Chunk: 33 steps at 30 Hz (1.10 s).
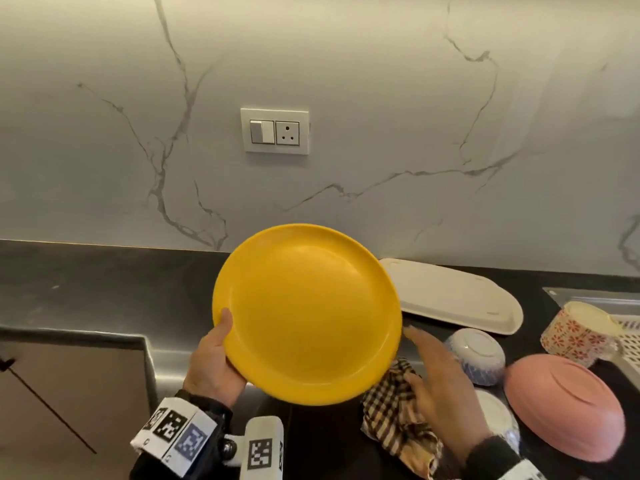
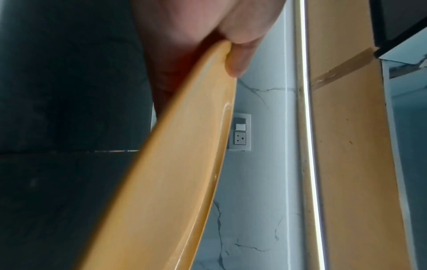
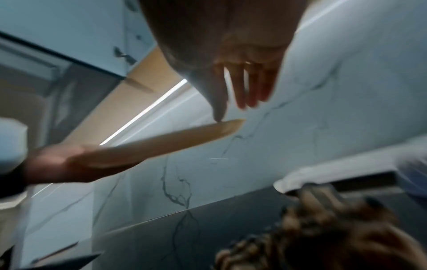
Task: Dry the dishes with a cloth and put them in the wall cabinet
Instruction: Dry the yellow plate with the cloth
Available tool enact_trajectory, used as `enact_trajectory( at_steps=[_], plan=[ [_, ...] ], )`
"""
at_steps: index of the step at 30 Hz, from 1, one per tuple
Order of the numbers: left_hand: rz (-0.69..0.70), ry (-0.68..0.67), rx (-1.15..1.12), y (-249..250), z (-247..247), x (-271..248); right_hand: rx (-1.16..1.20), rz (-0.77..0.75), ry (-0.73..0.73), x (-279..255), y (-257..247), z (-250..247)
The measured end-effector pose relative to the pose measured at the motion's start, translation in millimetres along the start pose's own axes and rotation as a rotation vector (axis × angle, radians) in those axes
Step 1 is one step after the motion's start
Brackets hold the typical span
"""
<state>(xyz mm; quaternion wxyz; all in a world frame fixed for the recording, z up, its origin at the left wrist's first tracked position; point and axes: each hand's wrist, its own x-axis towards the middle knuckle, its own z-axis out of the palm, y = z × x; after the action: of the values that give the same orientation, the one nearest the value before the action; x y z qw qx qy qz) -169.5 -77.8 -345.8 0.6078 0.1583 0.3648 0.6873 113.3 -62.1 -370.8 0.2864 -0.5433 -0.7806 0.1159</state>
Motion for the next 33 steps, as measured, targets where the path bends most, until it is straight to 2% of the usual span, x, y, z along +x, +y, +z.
enact_trajectory(
  at_steps=[2,4,8,10,13,16,17,19,21,22,24,26,27,28,29,32,33],
  plan=[
    [0.014,-0.002,0.002,2,-3,-1,-0.027,0.256,-0.234,-2,18,4],
    [0.033,-0.011,0.021,2,-4,-4,-0.118,0.348,-0.387,-3,30,19],
    [0.047,-0.024,0.087,-1,-7,-3,-0.247,0.434,-0.476,3,29,37],
    [0.056,-0.032,0.105,-1,-7,-2,-0.204,0.504,-0.503,7,31,40],
    [0.080,-0.040,0.119,0,-9,1,0.120,0.669,-0.398,11,39,36],
    [0.083,-0.073,0.151,3,-8,2,0.665,0.788,-0.141,13,37,14],
    [0.082,-0.069,0.164,3,-7,2,0.807,0.786,-0.066,17,35,5],
    [0.073,-0.058,0.195,2,-3,2,0.900,0.679,0.019,28,22,-14],
    [0.055,-0.043,0.225,-2,4,3,0.916,0.422,-0.009,35,-8,-25],
    [0.035,-0.033,0.239,-5,8,4,0.859,0.262,-0.073,36,-27,-23],
    [-0.013,0.000,0.250,-9,14,5,0.538,-0.136,-0.195,27,-64,-3],
    [-0.061,0.025,0.305,-11,21,5,0.044,-0.572,-0.162,16,-77,35],
    [-0.067,0.021,0.324,-12,21,5,-0.145,-0.691,-0.191,12,-73,53],
    [-0.063,-0.014,0.341,-12,23,5,-0.285,-0.753,-0.182,12,-71,63],
    [-0.040,-0.057,0.326,-12,25,6,-0.307,-0.739,-0.167,15,-73,66],
    [-0.088,-0.286,0.208,-13,34,0,-0.250,-0.741,-0.036,41,-77,55],
    [-0.059,-0.338,0.203,-15,37,-3,-0.255,-0.714,0.022,55,-76,50]
  ],
)
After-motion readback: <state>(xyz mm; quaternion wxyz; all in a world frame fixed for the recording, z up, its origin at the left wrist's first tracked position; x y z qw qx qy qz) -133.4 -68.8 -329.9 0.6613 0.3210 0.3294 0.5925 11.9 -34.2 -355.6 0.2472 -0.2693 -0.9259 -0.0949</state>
